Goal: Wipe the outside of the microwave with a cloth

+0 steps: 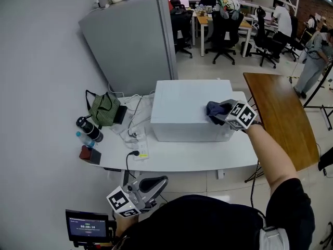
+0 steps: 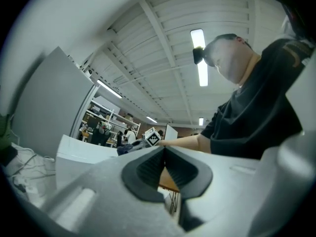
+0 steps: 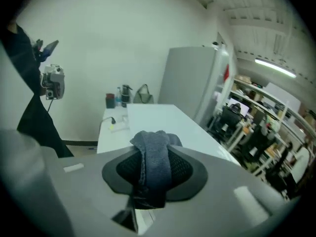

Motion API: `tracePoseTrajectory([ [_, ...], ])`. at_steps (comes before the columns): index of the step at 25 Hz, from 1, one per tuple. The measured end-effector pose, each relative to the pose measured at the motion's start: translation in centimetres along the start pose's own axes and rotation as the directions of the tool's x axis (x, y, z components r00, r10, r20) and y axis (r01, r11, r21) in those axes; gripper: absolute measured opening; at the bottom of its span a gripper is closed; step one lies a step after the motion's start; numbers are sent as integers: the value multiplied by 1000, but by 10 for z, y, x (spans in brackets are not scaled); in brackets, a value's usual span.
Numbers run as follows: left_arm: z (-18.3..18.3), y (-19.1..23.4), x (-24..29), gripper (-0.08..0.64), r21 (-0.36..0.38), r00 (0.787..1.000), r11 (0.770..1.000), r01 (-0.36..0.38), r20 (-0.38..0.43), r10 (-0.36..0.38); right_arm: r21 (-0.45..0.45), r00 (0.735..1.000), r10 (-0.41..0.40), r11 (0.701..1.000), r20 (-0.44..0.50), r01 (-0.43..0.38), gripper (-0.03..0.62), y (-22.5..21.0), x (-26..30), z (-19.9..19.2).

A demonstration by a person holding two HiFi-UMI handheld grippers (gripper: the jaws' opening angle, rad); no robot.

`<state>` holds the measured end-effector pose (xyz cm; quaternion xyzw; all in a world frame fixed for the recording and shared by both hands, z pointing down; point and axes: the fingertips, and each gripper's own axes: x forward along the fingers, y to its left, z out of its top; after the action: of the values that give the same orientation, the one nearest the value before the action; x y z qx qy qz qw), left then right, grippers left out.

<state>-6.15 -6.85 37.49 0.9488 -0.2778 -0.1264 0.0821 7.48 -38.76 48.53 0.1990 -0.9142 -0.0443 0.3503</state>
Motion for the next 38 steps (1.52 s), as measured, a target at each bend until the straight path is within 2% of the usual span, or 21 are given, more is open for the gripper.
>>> tracePoseTrajectory([
  [3,10,13,-54,5,33,999,999,-38,-3,38,-160,990,125,981,65,-113,103,91,86,104],
  [6,16,23,-112,5,44,996,996,-82,-12,83,-221,982,178,962,54,-162,103,156,166,169],
  [8,26,30,-142,5,34,994,993,-113,8,113,-272,986,163,949,-18,-162,103,175,204,178],
  [10,27,42,-166,5,35,988,988,-151,4,151,-323,990,124,936,-75,-141,103,174,223,173],
  [12,22,50,-179,5,44,984,983,-176,-14,177,-302,991,116,944,-71,-133,103,164,221,165],
  [14,32,44,-164,5,44,986,985,-165,4,165,-275,990,120,952,-70,-135,103,153,203,147],
  [17,28,30,-128,5,57,990,989,-138,4,138,-256,991,84,961,-103,-108,104,122,154,90],
  [21,6,5,-55,5,57,996,995,-82,-11,83,-185,987,-9,983,-160,-21,103,51,54,-23],
  [24,-5,-18,-1,5,33,999,999,-42,-3,42,-105,973,-82,993,-214,60,104,-5,-28,-109],
  [26,-9,-28,23,5,19,1000,999,-29,-7,29,-71,958,-128,991,-255,114,103,-31,-64,-147],
  [27,-10,-32,31,5,14,1000,1000,-25,-12,25,-53,955,-142,990,-261,133,103,-38,-75,-158],
  [28,-10,-36,36,5,9,1000,1000,-23,-18,24,-15,962,-138,990,-235,139,103,-38,-81,-159],
  [30,-11,-38,38,5,-3,999,1000,-31,-25,31,141,994,-74,986,-80,85,103,-17,-81,-136],
  [31,-11,-37,34,5,-11,999,999,-39,-23,39,237,999,-25,971,28,18,103,4,-74,-116],
  [32,-10,-34,28,5,-19,999,999,-49,-19,48,326,990,31,942,135,-73,103,32,-60,-93],
  [34,-9,-26,8,5,-31,998,997,-65,-10,65,457,944,140,847,299,-270,101,95,-13,-48],
  [35,-8,-21,-5,5,-35,998,997,-69,-7,69,500,920,178,795,348,-343,101,125,18,-27],
  [36,-6,-17,-20,5,-38,997,997,-71,-4,71,537,903,197,749,381,-390,103,149,51,-7],
  [38,-4,-9,-54,5,-40,997,996,-78,-8,78,607,886,174,671,429,-426,101,179,113,36],
])
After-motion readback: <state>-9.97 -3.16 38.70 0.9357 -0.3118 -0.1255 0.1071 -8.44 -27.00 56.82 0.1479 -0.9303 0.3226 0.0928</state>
